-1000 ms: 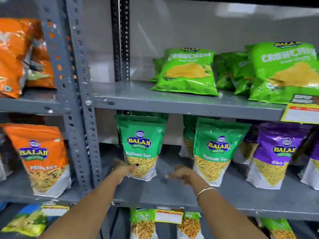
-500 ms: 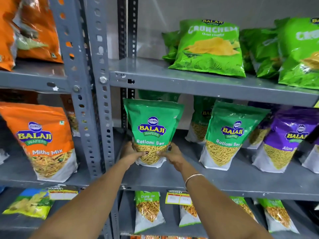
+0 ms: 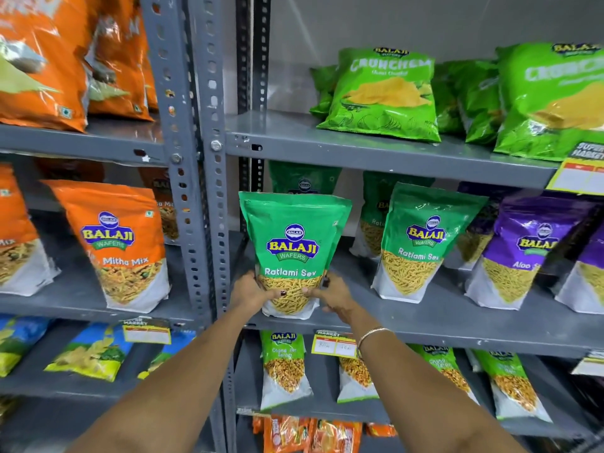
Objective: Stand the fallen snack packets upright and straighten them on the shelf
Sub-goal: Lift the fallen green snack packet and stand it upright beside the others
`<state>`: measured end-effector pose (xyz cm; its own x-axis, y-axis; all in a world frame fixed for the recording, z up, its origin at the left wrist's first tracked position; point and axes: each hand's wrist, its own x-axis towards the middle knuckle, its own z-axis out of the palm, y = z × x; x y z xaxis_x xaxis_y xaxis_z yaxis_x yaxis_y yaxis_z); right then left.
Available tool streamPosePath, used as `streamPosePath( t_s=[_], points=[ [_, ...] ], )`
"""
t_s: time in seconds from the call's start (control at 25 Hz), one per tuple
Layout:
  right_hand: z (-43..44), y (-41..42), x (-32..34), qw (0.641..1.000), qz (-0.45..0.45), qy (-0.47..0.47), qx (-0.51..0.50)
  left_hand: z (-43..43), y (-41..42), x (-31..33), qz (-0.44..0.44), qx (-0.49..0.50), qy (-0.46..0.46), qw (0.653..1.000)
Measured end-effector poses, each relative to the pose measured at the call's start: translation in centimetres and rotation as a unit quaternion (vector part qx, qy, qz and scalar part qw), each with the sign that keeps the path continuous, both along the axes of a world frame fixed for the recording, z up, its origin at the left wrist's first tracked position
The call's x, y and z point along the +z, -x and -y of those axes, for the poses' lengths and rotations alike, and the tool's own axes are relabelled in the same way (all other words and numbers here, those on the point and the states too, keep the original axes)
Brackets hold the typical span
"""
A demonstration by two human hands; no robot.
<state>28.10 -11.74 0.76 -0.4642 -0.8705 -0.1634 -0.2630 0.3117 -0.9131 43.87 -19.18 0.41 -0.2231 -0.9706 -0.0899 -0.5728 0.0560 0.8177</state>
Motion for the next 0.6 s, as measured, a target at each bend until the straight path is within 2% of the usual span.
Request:
streamPosePath(
  t_s=[0.6],
  points=[
    [-0.52, -0.04, -0.16, 1.0, -0.01, 0.009, 0.015, -0.24, -0.37, 0.23, -0.009, -0.048, -0.004, 0.999]
  ],
)
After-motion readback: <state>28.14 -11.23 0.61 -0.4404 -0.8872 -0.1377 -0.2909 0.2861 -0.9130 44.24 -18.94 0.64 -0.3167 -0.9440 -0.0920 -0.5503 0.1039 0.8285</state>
